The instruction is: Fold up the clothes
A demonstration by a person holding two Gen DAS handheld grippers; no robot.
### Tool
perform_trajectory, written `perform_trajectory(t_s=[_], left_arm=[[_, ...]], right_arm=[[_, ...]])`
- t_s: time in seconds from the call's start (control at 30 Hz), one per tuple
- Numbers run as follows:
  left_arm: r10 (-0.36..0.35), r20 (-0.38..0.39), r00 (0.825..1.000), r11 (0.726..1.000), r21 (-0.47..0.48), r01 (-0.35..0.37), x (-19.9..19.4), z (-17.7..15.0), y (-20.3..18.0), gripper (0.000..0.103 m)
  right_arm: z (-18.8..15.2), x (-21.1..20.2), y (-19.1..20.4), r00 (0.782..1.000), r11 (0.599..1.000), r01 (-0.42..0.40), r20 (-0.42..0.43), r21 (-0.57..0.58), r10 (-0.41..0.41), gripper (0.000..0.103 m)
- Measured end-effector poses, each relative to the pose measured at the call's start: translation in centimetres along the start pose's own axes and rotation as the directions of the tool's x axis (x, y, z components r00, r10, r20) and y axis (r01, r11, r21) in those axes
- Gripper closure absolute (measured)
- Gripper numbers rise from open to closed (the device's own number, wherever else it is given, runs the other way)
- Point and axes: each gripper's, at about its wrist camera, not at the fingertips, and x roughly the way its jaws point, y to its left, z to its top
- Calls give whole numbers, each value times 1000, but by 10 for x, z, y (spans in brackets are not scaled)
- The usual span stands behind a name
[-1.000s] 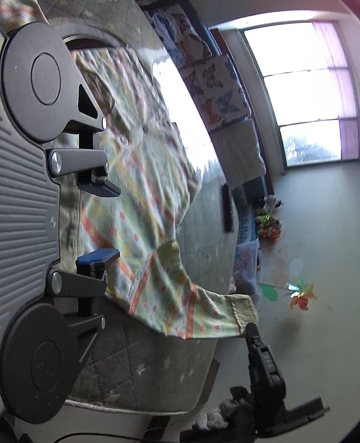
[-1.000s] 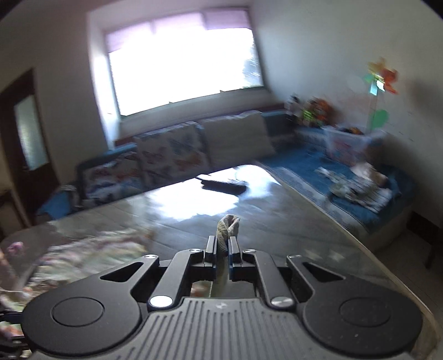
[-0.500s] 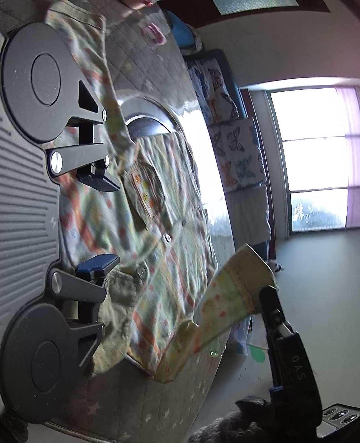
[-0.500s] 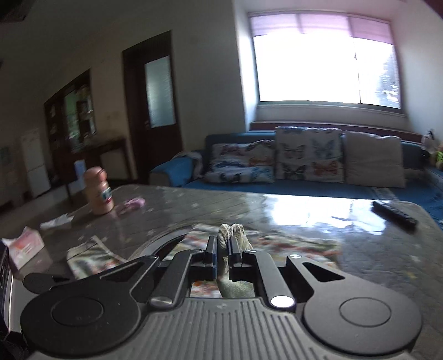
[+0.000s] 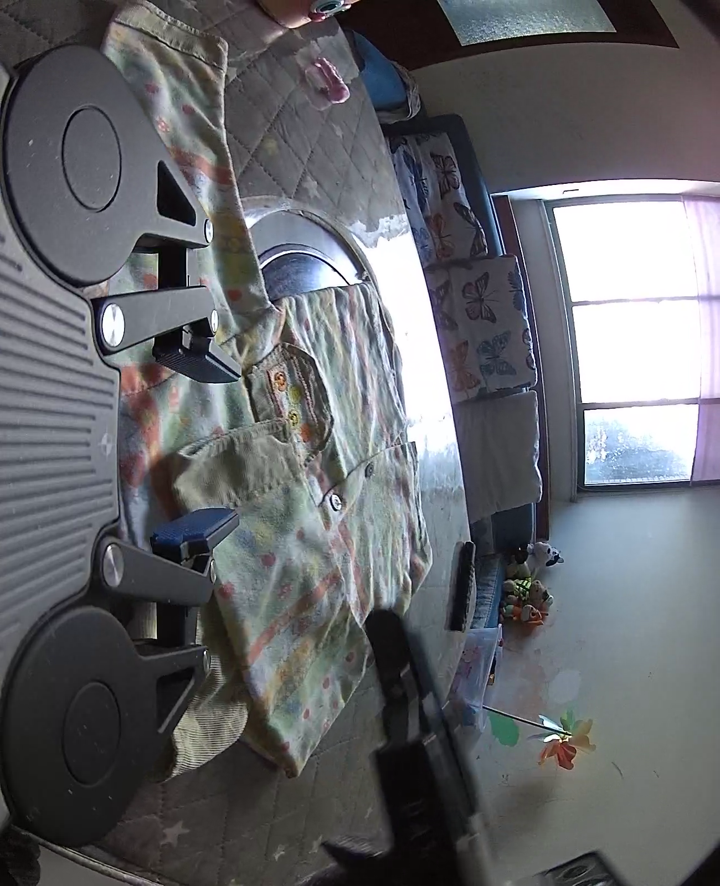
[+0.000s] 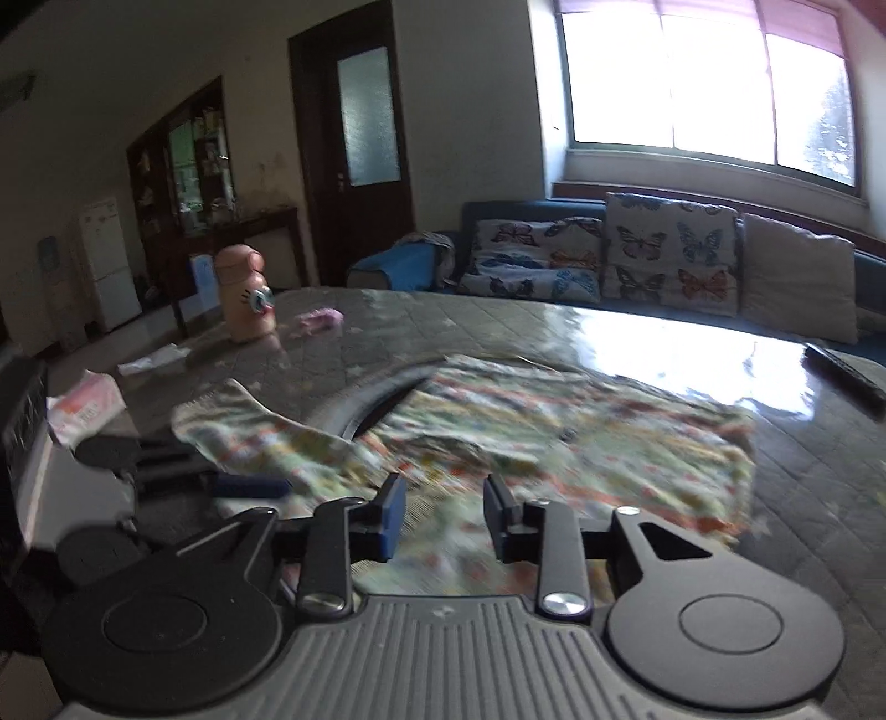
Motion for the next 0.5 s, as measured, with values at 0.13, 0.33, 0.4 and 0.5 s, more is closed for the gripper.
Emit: perform_trajectory(t_s=[0.13,0.33,0.4,0.5], left_arm=[[-17,7,1000,1000,8,17,7,8,-7,50],[-50,-10,999,998,36,51,25,15,-22,51],[-50,-21,999,998,42,51,29,15,-23,54],[-54,-36,998,998,37,55,34,15,-23,57]], right_arm=[[-27,-6,-33,994,995,89,-74,51,-85,72],[-61,-9,-74,979,974,155,-155,165,-130,74],[-63,-12,-79,977,971,170,-158,167,-144,74],[-58,-16,-86,976,970,185,-144,159,-163,73]])
